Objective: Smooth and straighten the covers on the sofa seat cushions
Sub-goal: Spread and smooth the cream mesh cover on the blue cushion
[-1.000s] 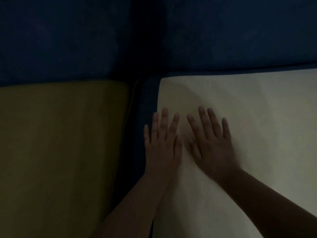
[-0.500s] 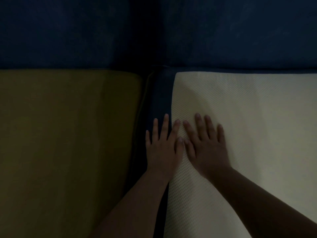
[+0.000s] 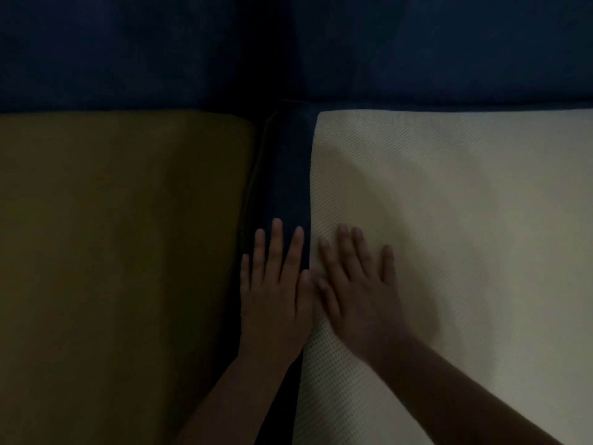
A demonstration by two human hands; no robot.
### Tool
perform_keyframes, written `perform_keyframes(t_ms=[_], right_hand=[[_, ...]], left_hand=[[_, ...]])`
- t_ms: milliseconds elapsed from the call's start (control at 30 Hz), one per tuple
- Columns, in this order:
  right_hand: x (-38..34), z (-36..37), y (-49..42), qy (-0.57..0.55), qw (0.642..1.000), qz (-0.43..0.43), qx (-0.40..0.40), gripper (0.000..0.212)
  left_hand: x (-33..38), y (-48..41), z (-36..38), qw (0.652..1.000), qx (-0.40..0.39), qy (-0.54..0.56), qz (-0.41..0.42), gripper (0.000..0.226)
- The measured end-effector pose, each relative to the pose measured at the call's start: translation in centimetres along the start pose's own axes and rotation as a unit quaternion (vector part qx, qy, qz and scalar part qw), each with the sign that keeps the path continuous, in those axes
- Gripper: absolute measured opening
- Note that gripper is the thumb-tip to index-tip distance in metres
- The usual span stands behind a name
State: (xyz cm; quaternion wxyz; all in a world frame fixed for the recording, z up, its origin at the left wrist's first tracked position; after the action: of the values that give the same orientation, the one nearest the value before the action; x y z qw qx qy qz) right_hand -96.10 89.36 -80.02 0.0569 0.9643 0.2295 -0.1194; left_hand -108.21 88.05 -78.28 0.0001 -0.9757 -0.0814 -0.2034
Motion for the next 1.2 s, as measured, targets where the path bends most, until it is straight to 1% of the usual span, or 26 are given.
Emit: perform_keyframes(t_ms=[100, 200, 267, 367, 533, 633, 667, 733, 800, 867, 933, 1000, 1067, 1200], right_hand=[[-1.8, -2.3, 1.5, 0.005, 0.998, -0.023, 0.049, 0.059], [-2.0, -3.7, 2.9, -0.005, 0.996, -0.017, 0.086, 0.059], [-1.3, -2.5, 3.8, -0.009, 0.998, -0.012, 0.069, 0.058], [-0.7, 0.8, 4.9, 0.013, 1.000, -0.021, 0.011, 0.057], [-0.4, 1.9, 4.8, 0.013, 0.999, -0.029, -0.014, 0.058], [-0.2, 1.9, 4.8, 0.006, 0.999, -0.031, -0.032, 0.059], [-0.1, 1.5, 5.0, 0.003, 0.999, -0.031, -0.032, 0.059], [-0.2, -0.2, 5.8, -0.002, 0.999, -0.033, 0.001, 0.059], [0.0, -2.5, 7.5, -0.004, 0.998, -0.035, 0.049, 0.060], [1.6, -3.4, 9.9, -0.002, 0.997, -0.029, 0.073, 0.061], [4.3, -2.6, 12.7, 0.007, 0.998, -0.005, 0.058, 0.060], [7.1, -1.0, 14.9, 0.025, 0.999, 0.032, 0.022, 0.059], [8.1, 0.1, 15.7, 0.031, 0.999, 0.041, -0.003, 0.059], [8.0, -0.3, 15.4, 0.024, 0.999, 0.026, 0.006, 0.059]], left_hand=[[0.0, 1.7, -1.3, 0.999, 0.022, 0.007, -0.023, 0.055], [0.8, 2.7, -1.5, 0.999, 0.031, 0.009, -0.026, 0.056], [1.1, 3.3, 0.1, 1.000, 0.007, -0.010, -0.009, 0.055], [0.3, 4.2, 3.3, 0.996, -0.050, -0.071, -0.007, 0.054], [0.0, 4.5, 3.8, 0.994, -0.062, -0.086, -0.010, 0.054], [0.3, 4.6, 3.5, 0.993, -0.068, -0.096, -0.033, 0.056], [0.7, 4.9, 3.3, 0.993, -0.061, -0.092, -0.041, 0.057], [2.2, 6.1, 2.5, 0.997, -0.025, -0.066, -0.043, 0.056], [4.3, 7.7, 1.8, 0.998, 0.016, -0.048, -0.029, 0.054], [6.7, 9.3, 1.7, 0.999, 0.040, -0.034, -0.006, 0.055], [8.3, 10.9, 3.2, 0.998, 0.029, -0.042, 0.025, 0.056], [9.2, 12.4, 5.8, 0.995, -0.012, -0.082, 0.052, 0.057], [8.8, 13.0, 7.4, 0.993, -0.038, -0.103, 0.048, 0.057], [8.8, 13.0, 7.8, 0.990, -0.044, -0.134, 0.031, 0.056]])
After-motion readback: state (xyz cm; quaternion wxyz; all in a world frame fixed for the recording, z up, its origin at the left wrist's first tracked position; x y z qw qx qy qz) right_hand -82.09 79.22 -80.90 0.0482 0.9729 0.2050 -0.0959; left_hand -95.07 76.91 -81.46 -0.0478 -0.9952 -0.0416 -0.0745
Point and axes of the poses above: each hand's wrist, its own y-axis away from the middle knuckle, its own z-axis out of the palm, x = y × z, the point moved 7 cm from there along -y, towards the middle knuckle, and after that the axes turned 8 degrees about -z, right-handed, at the moved point
